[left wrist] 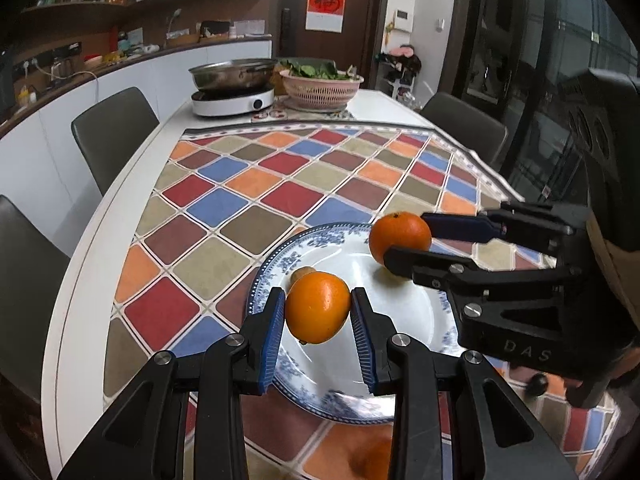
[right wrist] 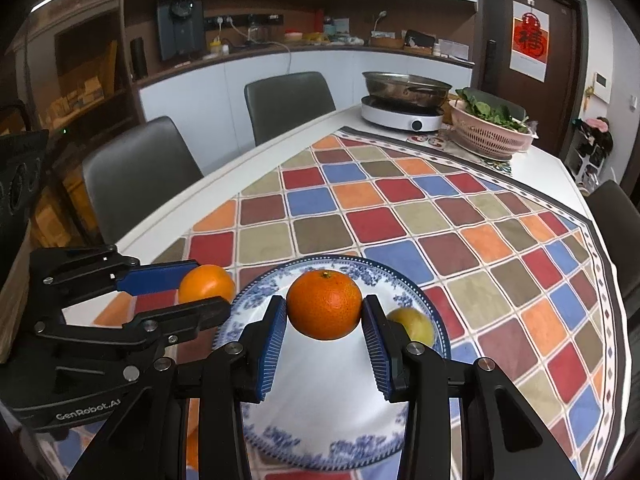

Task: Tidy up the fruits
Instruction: 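Carry the mandarin in left tool while right tool carries the orange over the plate, then lower and open left tool on the plate while right tool releases its orange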

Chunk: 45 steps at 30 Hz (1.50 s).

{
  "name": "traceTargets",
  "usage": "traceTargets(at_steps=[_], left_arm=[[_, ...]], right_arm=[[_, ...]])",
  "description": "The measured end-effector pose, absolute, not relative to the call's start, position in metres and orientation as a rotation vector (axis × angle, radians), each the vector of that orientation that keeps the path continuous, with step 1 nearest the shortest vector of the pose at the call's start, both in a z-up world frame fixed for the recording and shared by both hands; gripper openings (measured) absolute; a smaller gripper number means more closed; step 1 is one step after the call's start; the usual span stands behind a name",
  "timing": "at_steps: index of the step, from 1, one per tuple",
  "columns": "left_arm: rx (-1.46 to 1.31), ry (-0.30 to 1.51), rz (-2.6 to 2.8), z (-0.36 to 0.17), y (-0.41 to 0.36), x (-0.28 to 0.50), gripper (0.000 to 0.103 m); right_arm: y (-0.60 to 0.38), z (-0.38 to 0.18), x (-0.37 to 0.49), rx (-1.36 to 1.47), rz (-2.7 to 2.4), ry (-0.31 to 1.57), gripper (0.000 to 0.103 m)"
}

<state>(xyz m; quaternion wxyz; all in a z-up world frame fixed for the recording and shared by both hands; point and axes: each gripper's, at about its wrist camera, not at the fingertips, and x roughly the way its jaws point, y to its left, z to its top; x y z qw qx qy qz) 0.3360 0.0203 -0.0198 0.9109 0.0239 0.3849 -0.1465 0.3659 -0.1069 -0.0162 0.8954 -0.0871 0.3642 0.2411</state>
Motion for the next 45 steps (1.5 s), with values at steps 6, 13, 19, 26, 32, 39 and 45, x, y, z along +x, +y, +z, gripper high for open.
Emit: traceTargets(at_steps=[6, 13, 19, 26, 32, 39, 45], left_arm=[[0.091, 0.842, -0.312, -0.038, 0.021, 0.359, 0.033], [0.097, 0.911, -0.336, -0.059, 0.020, 0.380, 0.033], [0.105, 0.948, -0.348, -0.071, 0.016, 0.389, 0.033], [0.090, 0.985, -0.353, -0.079, 0.017, 0.397, 0.033], [0.076, 1.034, -0.345, -0.087, 0.019, 0.404, 0.033], [0.067, 1.059, -0.344, -0.087, 0.016, 0.408, 0.036], [0.082, 1.035, -0.316, -0.071, 0.014, 0.399, 0.041]], right_arm=[[-0.093, -0.034, 0.395, -0.261, 0.500, 0.797, 0.040], [-0.084, -0.057, 0.424, -0.308, 0.498, 0.870, 0.040], [-0.077, -0.072, 0.439, -0.360, 0.488, 0.920, 0.040], [-0.073, -0.085, 0.448, -0.380, 0.480, 0.959, 0.040], [-0.073, -0.088, 0.453, -0.373, 0.482, 0.970, 0.040], [-0.076, -0.088, 0.455, -0.344, 0.482, 0.984, 0.040], [-0.085, -0.075, 0.447, -0.306, 0.476, 0.969, 0.041]])
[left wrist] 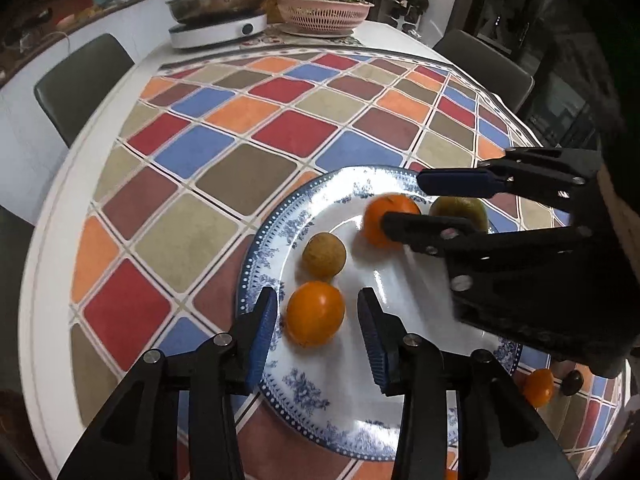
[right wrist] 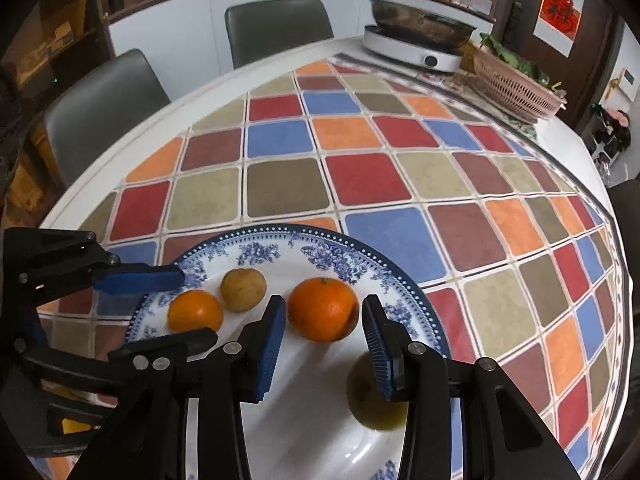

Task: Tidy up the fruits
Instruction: 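Lower and open left tool on the plate while right tool releases its orange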

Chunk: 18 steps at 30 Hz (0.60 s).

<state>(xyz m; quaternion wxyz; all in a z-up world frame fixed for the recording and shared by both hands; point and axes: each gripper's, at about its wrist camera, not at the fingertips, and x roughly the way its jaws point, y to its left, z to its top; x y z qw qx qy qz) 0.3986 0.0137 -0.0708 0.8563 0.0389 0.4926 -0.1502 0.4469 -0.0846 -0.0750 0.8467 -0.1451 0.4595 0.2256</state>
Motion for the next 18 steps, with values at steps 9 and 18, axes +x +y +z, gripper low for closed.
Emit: traceTargets(at_steps=[9, 18], left_arm=[[0.071, 0.977, -0.285, -0.031, 0.012, 0.370, 0.042], [0.050, 0.849, -0.263, 0.012, 0.014, 0.324, 0.050]], right_arm=[[-0.102, -0.036, 0.419, -0.235, 0.464, 0.913, 0.041], [-0.123, 0.000, 0.374, -0.186, 0.435, 0.844, 0.042]])
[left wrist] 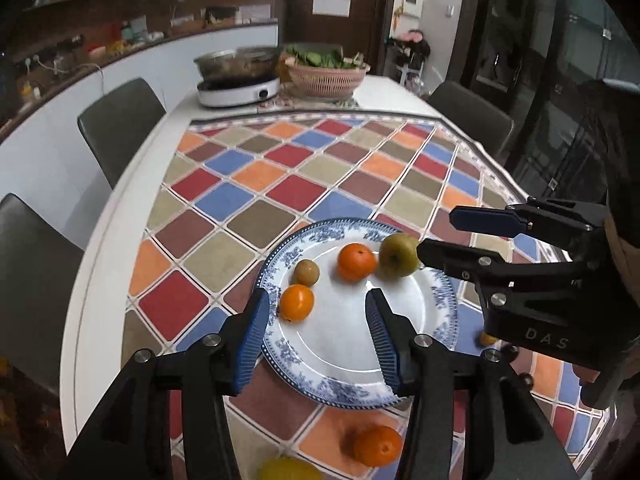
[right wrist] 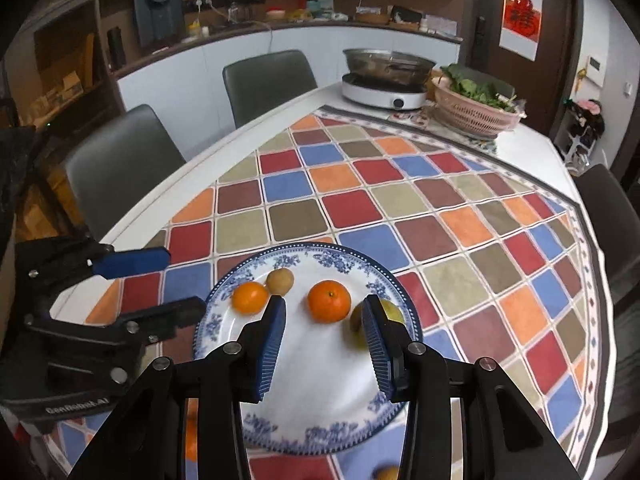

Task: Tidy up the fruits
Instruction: 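Lower and open left tool on the plate while right tool releases its orange, then withdraw both tools, moving right tool toward the dark plums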

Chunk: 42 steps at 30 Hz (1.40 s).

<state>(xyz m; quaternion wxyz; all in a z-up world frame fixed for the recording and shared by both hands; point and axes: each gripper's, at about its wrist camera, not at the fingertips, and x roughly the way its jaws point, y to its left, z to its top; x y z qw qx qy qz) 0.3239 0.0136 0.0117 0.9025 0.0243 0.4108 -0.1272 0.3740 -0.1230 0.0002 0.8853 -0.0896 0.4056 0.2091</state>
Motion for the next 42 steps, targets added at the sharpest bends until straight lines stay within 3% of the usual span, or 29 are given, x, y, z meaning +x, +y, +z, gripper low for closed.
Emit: traceTargets(at_steps=[2, 7, 11, 25, 42], left_arm=[[0.045, 0.827, -0.268, 0.019, 0.012, 0.312, 0.052], [0.039, 0.788, -0.264, 0.032, 0.011, 0.288, 0.055], [0.037, 0.757, -0.258, 0.042, 0.009, 0.268, 0.058], [0.075, 0.692, -0.229, 0.047, 0.002, 0.204, 0.065], [0.132, 0.805, -0.249, -0.019, -0.012, 0.196, 0.067]], right_arm=[[-0.126, 0.007, 0.362, -0.188, 0.421, 0.821, 0.049], [-0.131, 0.023, 0.332, -0.192, 0.398, 0.762, 0.049], [-0.138, 0.032, 0.309, -0.161, 0.380, 0.738, 0.057], [-0.169, 0.039, 0.246, -0.053, 0.270, 0.738, 0.057], [-0.191, -0.013, 0.212, -0.095, 0.133, 0.843, 0.057]])
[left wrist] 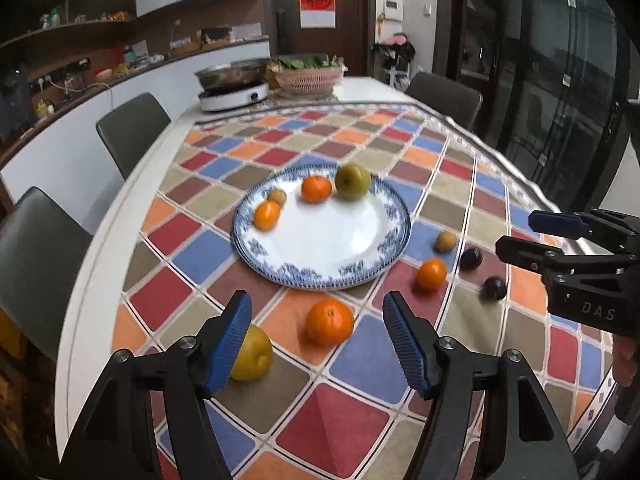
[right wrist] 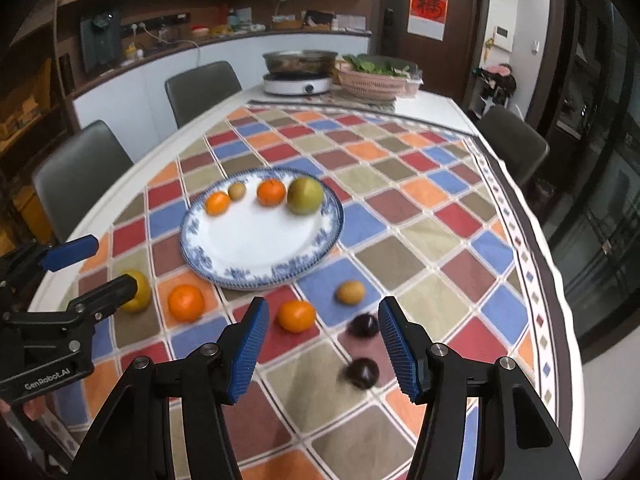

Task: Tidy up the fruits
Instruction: 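Withdraw both tools, moving right tool toward the dark plums, then grasp a dark plum with right tool while left tool grasps a large orange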

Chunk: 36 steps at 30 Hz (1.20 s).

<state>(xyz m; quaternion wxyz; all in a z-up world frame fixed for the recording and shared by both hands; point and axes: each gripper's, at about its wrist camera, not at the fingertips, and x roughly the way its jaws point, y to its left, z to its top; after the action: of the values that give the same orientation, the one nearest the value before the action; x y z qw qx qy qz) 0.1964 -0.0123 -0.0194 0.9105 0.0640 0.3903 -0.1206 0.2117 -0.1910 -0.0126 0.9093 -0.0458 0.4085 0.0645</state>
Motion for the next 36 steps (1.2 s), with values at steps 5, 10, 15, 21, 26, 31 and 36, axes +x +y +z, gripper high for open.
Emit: traceTargets(at_steps=[5, 10, 15, 21, 26, 31, 36], left_arm=[[0.136, 0.859, -0.258, -0.039, -0.016, 0.204, 0.067], [0.132, 0.909, -0.262, -0.055, -0.018, 0.216, 0.067], [0.160, 0.935, -0.258, -0.067, -0.023, 0.225, 0.067], [0.173, 0.961, -0.253, -0.078, -0.026, 0.232, 0.067], [0.169, 0.958, -0.247, -0.081, -0.026, 0.236, 0.066], [0.141, 0.986, -0.257, -0.088, -0.026, 0.242, 0.052], [0.131, 0.995, -0.280, -0.092, -0.029, 0.243, 0.041]], right_arm=[[-0.198, -0.036, 0.214, -0.057, 0.100, 0.904, 0.057], [-0.212, -0.057, 0.218, 0.044, 0.051, 0.974, 0.057], [-0.222, -0.077, 0.221, 0.100, -0.012, 1.026, 0.057], [-0.227, -0.091, 0.219, 0.117, -0.038, 1.057, 0.057], [-0.229, -0.098, 0.221, 0.111, -0.054, 1.067, 0.057], [-0.230, -0.100, 0.224, 0.099, -0.054, 1.063, 0.045], [-0.231, -0.104, 0.225, 0.106, -0.037, 1.068, 0.037]])
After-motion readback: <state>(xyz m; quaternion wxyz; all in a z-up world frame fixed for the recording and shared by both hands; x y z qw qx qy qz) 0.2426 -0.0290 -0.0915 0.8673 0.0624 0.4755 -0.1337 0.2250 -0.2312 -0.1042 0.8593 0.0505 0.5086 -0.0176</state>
